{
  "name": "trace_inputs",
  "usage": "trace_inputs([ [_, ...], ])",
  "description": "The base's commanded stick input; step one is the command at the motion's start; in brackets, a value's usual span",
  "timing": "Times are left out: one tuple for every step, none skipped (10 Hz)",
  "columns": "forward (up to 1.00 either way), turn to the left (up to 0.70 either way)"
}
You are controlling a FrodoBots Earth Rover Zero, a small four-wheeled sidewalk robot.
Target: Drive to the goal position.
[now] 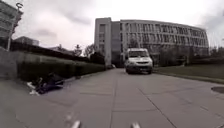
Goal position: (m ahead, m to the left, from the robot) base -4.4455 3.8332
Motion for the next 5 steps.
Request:
trace_inputs([
  [0.70, 0.00],
  [0.70, 0.00],
  [0.70, 0.00],
  [0.70, 0.00],
  [0.70, 0.00],
])
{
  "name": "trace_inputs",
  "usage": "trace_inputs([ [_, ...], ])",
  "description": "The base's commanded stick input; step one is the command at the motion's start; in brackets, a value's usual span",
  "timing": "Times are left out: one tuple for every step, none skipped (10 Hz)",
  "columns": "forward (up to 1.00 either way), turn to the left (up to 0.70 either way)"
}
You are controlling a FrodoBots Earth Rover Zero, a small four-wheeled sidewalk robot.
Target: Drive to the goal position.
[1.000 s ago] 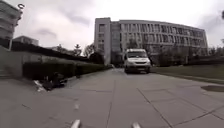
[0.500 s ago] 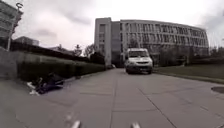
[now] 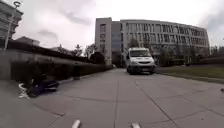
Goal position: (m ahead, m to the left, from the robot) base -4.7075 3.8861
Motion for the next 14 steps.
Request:
trace_inputs([
  [0.70, 0.00],
  [0.70, 0.00],
  [0.70, 0.00],
  [0.70, 0.00],
  [0.70, 0.00],
  [0.70, 0.00],
  [0.70, 0.00],
  [0.70, 0.00],
  [0.70, 0.00],
  [0.70, 0.00],
  [0.70, 0.00],
  [0.70, 0.00],
  [0.70, 0.00],
  [0.70, 0.00],
])
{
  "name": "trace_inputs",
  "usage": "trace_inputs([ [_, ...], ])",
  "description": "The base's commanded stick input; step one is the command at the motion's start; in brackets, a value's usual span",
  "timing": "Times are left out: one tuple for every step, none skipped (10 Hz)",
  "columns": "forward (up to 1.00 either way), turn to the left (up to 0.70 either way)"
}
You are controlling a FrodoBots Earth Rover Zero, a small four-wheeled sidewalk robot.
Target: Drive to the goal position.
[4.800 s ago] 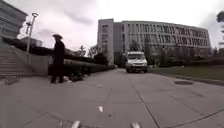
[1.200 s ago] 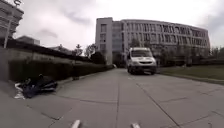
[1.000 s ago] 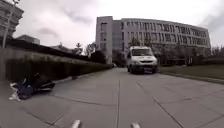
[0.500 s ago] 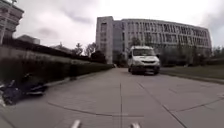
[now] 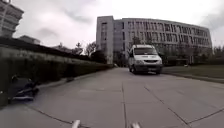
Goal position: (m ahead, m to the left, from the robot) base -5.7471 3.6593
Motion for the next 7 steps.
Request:
trace_inputs([
  [0.70, 0.00],
  [0.70, 0.00],
  [0.70, 0.00],
  [0.70, 0.00],
  [0.70, 0.00],
  [0.70, 0.00],
  [0.70, 0.00],
])
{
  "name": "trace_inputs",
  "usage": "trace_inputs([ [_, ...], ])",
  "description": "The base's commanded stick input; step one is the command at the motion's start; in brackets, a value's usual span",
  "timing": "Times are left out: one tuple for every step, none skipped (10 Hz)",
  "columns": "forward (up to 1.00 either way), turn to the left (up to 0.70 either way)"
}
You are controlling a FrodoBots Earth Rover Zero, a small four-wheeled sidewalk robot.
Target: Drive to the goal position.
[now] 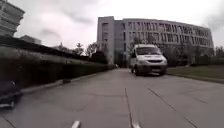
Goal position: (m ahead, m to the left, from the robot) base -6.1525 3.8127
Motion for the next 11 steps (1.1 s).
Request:
trace_inputs([
  [0.70, 0.00],
  [0.70, 0.00],
  [0.70, 0.00],
  [0.70, 0.00],
  [0.70, 0.00],
  [0.70, 0.00],
  [0.70, 0.00],
  [0.70, 0.00],
  [0.70, 0.00],
  [0.70, 0.00],
  [0.70, 0.00],
])
